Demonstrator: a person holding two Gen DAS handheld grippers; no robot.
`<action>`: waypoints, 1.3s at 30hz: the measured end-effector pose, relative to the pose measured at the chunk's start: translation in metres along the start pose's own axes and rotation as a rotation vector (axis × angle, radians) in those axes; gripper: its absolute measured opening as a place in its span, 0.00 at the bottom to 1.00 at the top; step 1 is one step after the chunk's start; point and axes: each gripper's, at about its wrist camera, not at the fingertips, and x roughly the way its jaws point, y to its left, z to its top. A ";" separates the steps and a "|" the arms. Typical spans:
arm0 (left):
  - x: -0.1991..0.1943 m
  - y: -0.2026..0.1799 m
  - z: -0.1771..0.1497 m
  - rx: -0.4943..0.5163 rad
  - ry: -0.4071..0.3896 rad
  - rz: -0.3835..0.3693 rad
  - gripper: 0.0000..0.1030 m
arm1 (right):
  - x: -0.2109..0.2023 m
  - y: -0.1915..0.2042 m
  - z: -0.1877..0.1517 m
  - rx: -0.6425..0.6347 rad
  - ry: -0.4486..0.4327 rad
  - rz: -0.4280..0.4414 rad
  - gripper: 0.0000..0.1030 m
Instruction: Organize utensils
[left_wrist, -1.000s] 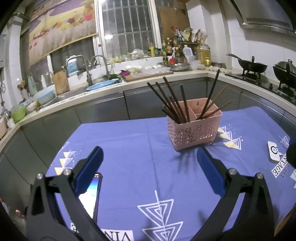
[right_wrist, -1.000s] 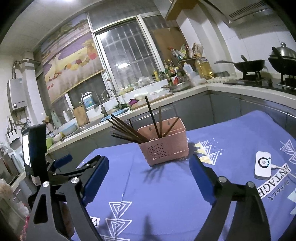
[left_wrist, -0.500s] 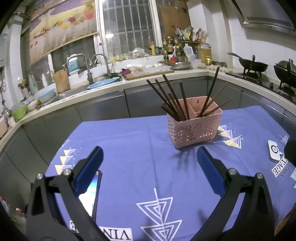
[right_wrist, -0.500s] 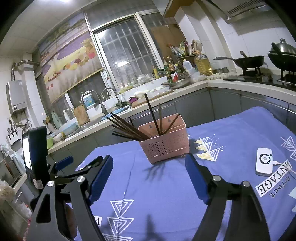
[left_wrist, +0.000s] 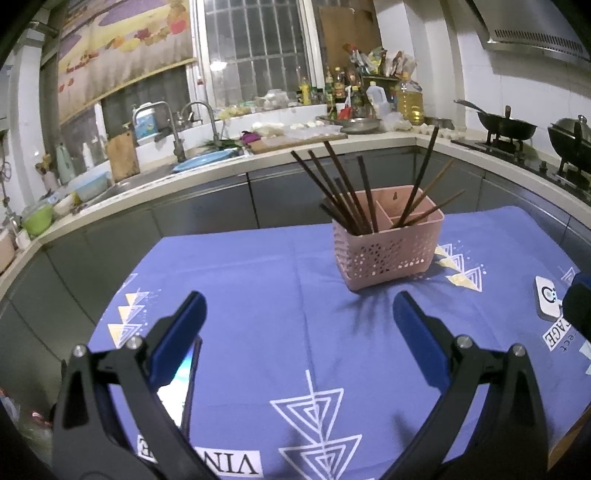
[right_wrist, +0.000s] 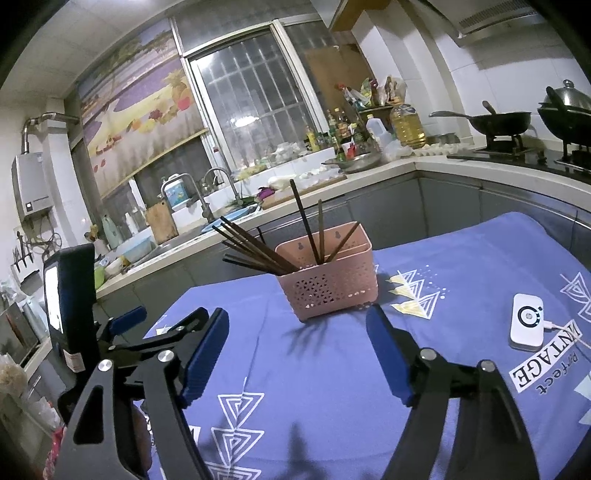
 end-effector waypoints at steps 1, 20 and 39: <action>0.000 0.000 0.000 0.000 -0.001 -0.002 0.94 | 0.000 0.000 0.000 -0.002 0.000 0.001 0.74; 0.001 0.002 -0.001 -0.021 0.015 -0.009 0.94 | -0.001 0.007 0.001 -0.029 0.002 0.000 0.74; 0.001 0.004 -0.009 -0.024 0.026 -0.015 0.94 | 0.001 0.008 -0.004 -0.019 0.007 -0.001 0.74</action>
